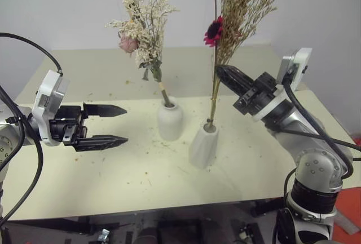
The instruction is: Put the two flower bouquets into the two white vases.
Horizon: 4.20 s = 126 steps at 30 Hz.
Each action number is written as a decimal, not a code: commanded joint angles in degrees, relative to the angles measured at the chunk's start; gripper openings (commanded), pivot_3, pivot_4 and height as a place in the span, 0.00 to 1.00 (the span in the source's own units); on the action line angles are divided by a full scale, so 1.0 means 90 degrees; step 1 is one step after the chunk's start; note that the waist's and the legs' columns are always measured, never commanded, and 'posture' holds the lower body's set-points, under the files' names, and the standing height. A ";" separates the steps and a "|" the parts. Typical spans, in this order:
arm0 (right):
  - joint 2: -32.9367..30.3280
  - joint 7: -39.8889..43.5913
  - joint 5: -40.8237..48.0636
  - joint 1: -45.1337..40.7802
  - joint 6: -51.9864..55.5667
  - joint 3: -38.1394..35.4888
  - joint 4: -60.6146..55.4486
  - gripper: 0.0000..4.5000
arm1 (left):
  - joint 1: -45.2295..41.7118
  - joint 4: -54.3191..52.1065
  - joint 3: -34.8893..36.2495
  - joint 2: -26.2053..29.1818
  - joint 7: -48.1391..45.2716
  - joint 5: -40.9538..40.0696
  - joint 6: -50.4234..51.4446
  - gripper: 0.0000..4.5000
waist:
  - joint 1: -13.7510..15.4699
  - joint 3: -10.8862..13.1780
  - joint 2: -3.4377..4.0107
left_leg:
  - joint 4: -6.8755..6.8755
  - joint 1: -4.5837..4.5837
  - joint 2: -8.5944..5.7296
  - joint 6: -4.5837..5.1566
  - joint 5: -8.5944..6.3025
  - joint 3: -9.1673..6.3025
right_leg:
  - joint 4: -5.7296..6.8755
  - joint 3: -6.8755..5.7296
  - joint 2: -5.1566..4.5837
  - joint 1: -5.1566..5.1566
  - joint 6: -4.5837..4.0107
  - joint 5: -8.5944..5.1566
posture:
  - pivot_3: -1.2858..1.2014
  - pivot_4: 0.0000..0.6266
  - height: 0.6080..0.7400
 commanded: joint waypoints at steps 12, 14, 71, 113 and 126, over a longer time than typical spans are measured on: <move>-0.0241 0.0056 -0.0256 0.0701 -0.0587 0.0487 -0.0480 0.00 | -0.0146 0.0039 -0.0037 0.0114 -0.0092 0.0113 -0.0140 1.00 | 0.0014 0.0000 0.0000 | 0.0000 0.0001 0.0001 0.0000 0.0000 0.0000 | 0.0000 0.0000 0.0002 0.0000 0.0001 -0.0001 | 0.52 0.24 1.00; -0.0266 0.0117 -0.0402 0.0877 -0.0720 0.0600 -0.0517 0.00 | -0.0146 0.0037 -0.0040 0.0113 -0.0092 0.0127 -0.0137 1.00 | 0.0014 0.0000 0.0000 | 0.0000 0.0000 0.0000 0.0000 0.0000 0.0000 | -0.0001 0.0000 0.0001 0.0000 0.0001 -0.0001 | 0.52 0.24 1.00; -0.2093 0.1784 0.0209 0.2157 -0.1537 -0.0686 0.0012 0.99 | -0.4409 0.5094 -0.2566 -0.2853 0.2941 0.4293 -0.2029 1.00 | 0.0246 0.0001 -0.0009 | 0.0030 0.0026 -0.0011 0.0001 0.0000 -0.0002 | -0.0021 0.0001 0.0000 0.0060 0.0024 0.0011 | 0.52 0.24 1.00; -0.3290 0.3122 0.0206 0.2224 -0.1477 -0.1145 0.0527 0.99 | -0.3743 0.3988 -0.2103 -0.3265 0.2123 0.4179 -0.2343 1.00 | 0.0284 0.0005 -0.0014 | 0.0046 0.0030 -0.0017 0.0004 -0.0002 -0.0001 | -0.0036 0.0006 -0.0008 0.0081 0.0044 0.0022 | 0.52 0.24 1.00; -0.3859 0.3789 0.0223 0.2577 -0.1415 -0.1763 0.0976 0.99 | -0.1965 0.1750 -0.0939 -0.1303 0.0720 0.2743 -0.1551 1.00 | 0.0272 0.0005 -0.0013 | 0.0045 0.0039 -0.0009 0.0004 -0.0003 0.0000 | -0.0038 0.0004 -0.0009 0.0087 0.0043 0.0022 | 0.52 0.24 1.00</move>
